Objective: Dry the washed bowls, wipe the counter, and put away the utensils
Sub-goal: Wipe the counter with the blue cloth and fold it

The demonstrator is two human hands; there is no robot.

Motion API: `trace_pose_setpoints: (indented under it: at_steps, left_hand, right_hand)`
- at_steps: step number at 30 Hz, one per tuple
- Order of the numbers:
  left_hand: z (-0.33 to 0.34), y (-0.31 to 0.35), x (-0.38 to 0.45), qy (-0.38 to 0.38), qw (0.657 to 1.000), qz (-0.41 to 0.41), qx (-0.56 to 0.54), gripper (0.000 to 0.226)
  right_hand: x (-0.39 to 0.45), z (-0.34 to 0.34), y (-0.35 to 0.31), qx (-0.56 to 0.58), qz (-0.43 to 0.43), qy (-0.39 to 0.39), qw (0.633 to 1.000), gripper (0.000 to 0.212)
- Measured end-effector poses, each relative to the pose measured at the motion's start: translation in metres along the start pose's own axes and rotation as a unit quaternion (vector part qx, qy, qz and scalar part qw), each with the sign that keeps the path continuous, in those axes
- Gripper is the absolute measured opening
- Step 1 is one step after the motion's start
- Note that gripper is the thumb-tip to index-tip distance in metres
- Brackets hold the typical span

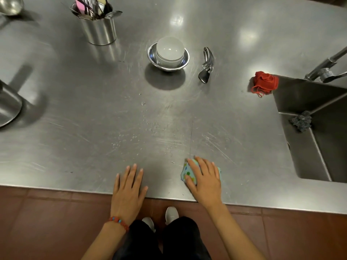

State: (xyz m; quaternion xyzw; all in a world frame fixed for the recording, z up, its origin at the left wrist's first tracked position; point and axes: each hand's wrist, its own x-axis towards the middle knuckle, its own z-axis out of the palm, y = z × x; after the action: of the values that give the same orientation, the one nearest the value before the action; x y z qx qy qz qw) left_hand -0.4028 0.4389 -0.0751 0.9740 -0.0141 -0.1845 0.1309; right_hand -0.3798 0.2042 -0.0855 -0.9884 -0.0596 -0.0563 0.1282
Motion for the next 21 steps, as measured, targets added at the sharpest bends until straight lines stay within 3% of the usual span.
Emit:
trace_pose_setpoints:
  at_steps: [7, 10, 13, 21]
  left_hand:
    - [0.0, 0.003, 0.001, -0.005, 1.0, -0.017, 0.024, 0.073]
    - [-0.002, 0.004, 0.003, -0.01, 0.999, -0.016, 0.036, 0.073]
    - [-0.002, 0.004, 0.002, -0.016, 0.999, -0.016, 0.042, 0.072]
    - [-0.001, 0.004, 0.002, -0.024, 0.999, -0.021, 0.041, 0.07]
  right_hand:
    - [0.115, -0.003, 0.049, 0.004, 0.079, -0.052, 0.996, 0.055]
    - [0.132, -0.001, 0.053, 0.006, 0.068, -0.05, 0.996, 0.059]
    - [0.11, -0.004, 0.04, 0.019, 0.044, -0.042, 0.998, 0.059]
    - [-0.001, 0.009, -0.016, 0.038, -0.123, -0.079, 0.989, 0.048]
